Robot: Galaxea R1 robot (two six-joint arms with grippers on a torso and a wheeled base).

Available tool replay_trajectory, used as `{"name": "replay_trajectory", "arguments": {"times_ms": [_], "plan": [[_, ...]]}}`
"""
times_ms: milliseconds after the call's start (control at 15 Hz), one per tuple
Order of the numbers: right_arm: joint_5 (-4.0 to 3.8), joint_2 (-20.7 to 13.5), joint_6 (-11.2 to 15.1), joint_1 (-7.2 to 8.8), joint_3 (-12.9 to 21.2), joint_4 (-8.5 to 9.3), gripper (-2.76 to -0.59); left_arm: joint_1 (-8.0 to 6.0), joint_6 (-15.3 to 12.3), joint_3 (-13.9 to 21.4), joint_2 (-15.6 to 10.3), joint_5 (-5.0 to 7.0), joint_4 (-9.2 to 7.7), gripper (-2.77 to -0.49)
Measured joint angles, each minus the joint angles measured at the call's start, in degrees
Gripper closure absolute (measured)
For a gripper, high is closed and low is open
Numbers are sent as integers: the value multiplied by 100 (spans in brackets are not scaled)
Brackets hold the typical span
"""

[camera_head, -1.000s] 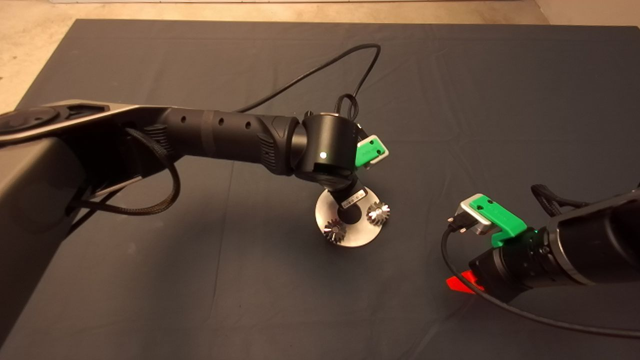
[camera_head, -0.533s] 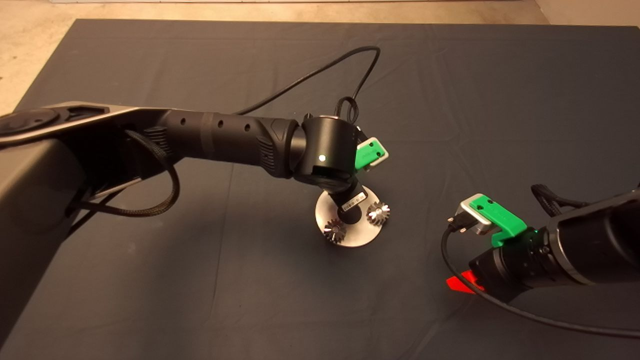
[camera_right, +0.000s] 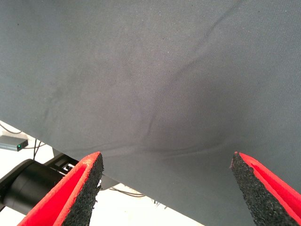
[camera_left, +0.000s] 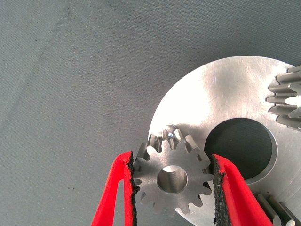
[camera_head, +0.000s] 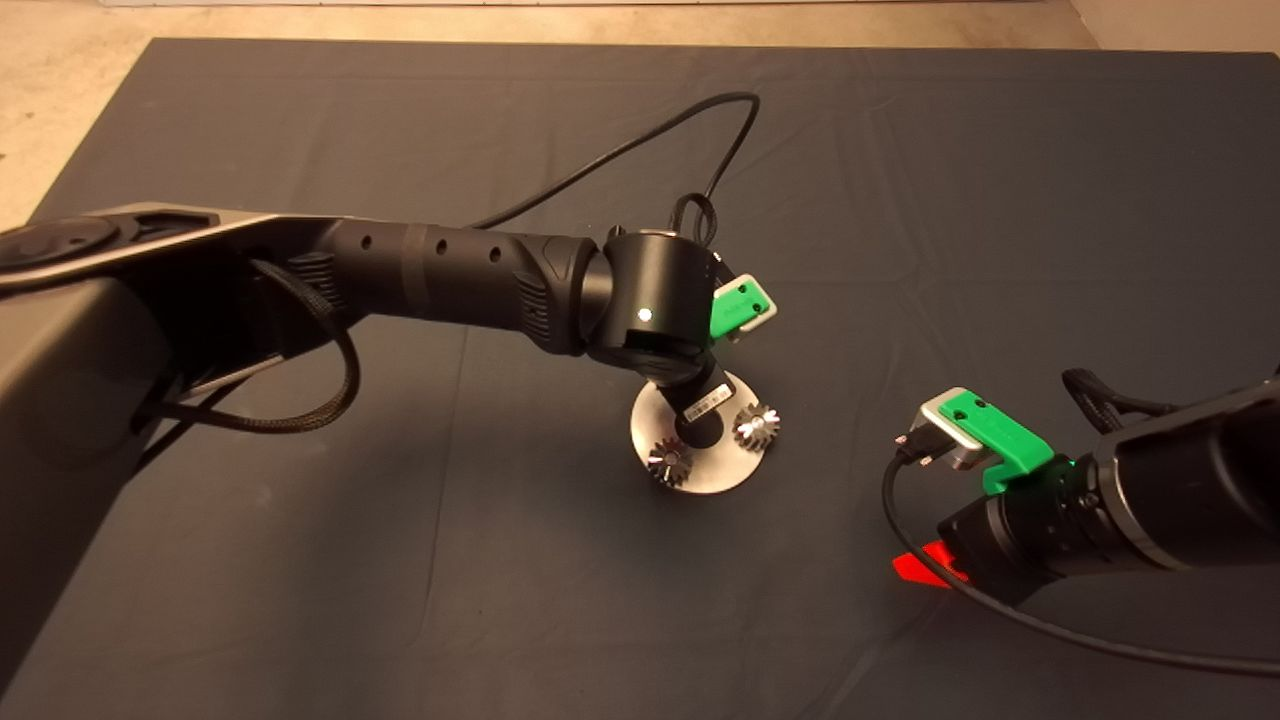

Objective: Install three planetary gears onto the carrier pins

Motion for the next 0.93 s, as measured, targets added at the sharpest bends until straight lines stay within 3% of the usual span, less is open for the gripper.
{"name": "replay_trajectory", "arguments": {"times_ms": [333, 933], "plan": [[0, 0, 0, 0, 0, 0, -202, -17, -2, -115, 5, -199, -12, -69], [0, 0, 0, 0, 0, 2, -202, -16, -2, -123, 2, -213, -12, -68]]}}
